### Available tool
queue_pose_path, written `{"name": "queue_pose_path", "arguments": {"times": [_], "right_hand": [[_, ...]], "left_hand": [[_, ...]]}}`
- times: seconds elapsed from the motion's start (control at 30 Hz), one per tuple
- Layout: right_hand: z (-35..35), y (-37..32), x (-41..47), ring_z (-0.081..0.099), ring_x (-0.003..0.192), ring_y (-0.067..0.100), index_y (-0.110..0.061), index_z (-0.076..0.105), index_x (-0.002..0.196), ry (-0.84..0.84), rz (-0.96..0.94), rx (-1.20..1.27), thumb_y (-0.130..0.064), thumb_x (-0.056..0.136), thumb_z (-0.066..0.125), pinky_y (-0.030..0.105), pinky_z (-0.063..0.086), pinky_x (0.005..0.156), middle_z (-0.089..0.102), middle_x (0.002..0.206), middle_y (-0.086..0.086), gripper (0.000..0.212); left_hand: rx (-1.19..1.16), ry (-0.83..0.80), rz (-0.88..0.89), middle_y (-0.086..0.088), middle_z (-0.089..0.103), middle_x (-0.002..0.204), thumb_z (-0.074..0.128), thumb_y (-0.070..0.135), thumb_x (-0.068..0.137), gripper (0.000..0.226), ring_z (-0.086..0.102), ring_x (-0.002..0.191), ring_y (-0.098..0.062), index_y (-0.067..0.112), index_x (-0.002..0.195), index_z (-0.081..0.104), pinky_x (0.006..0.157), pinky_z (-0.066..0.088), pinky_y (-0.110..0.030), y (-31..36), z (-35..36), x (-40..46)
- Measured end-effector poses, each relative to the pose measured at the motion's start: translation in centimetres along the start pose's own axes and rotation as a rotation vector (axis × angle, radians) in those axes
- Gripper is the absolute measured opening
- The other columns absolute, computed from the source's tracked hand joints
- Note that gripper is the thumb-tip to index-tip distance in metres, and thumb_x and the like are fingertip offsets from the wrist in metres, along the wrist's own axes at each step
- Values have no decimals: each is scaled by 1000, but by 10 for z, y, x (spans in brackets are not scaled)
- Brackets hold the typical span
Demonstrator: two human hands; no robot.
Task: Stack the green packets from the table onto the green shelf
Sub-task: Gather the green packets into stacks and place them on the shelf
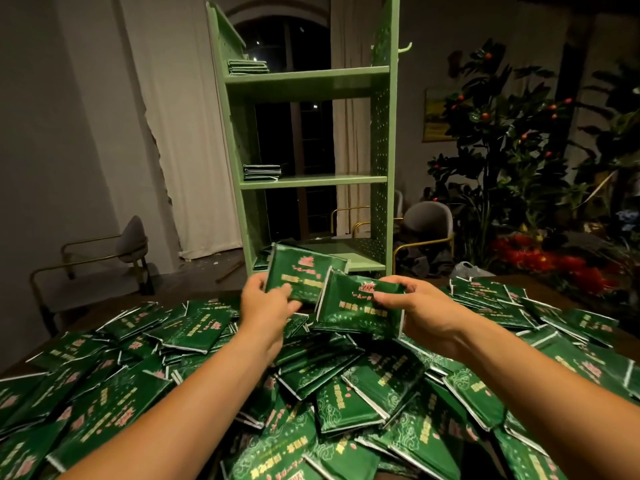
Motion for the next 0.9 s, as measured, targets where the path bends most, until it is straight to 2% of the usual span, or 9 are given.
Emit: {"name": "queue_pose_path", "arguments": {"times": [0.13,0.23,0.33,0.43,0.53,0.6,0.67,0.8,0.9], "right_hand": [[12,2,14,69,88,28,0,63,109,57,-59,-12,8,91,61,45,60,82,71,105,22,20],[13,2,23,67,83,28,-10,63,100,172,-143,-219,4,85,72,46,56,80,70,99,19,23],[20,4,33,70,94,31,-20,61,104,211,-204,-336,-4,78,83,48,57,89,67,112,14,38],[33,3,42,65,110,25,-29,61,117,183,-233,-407,-11,73,88,46,55,97,61,125,4,54],[55,3,55,72,94,18,-18,67,109,125,-225,-415,-11,79,84,35,61,84,72,109,7,35],[67,0,62,71,88,11,-18,65,107,146,-252,-590,-24,87,77,27,58,80,73,101,1,24],[74,-4,73,64,99,12,-21,59,113,200,-299,-842,-37,96,64,33,54,91,67,109,-4,24],[91,-12,106,53,117,19,-18,51,131,271,-420,-1225,-38,102,50,37,45,102,58,127,3,35],[95,-15,137,48,122,27,-14,41,138,313,-393,-1410,-39,102,48,39,41,103,52,133,10,44]], "left_hand": [[40,-290,-33,-18,71,116,41,7,105,27,69,105,-27,9,110,67,98,55,-48,-7,31,-32],[233,-405,32,0,79,102,37,51,105,47,71,104,-18,38,95,80,103,49,-47,-6,33,-39],[180,-451,-29,-2,77,109,56,67,85,50,72,106,-23,29,111,75,95,55,-53,-5,21,-25],[216,-503,-89,-3,71,121,82,34,83,46,69,110,-25,23,124,62,71,62,-44,-17,16,-7],[235,-426,-41,-1,75,110,76,8,88,33,73,99,-21,22,116,64,67,62,-37,-16,5,11],[236,-365,-14,-3,76,105,74,7,90,26,74,94,-22,19,112,66,66,62,-36,-16,-6,25],[260,-286,17,-4,75,103,72,8,91,19,74,92,-23,19,106,66,65,63,-35,-11,-18,41],[321,-202,54,-5,73,102,70,9,92,16,72,91,-23,22,99,66,66,64,-38,-4,-38,70],[362,-185,90,-3,72,98,68,9,92,13,71,89,-21,21,97,66,65,64,-37,1,-47,82]]}}
Point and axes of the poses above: each hand's wrist, its own x-axis towards the middle knuckle, its own z-axis out of the palm, y = z × x, the point moved 9 cm from there along x, towards the middle knuckle
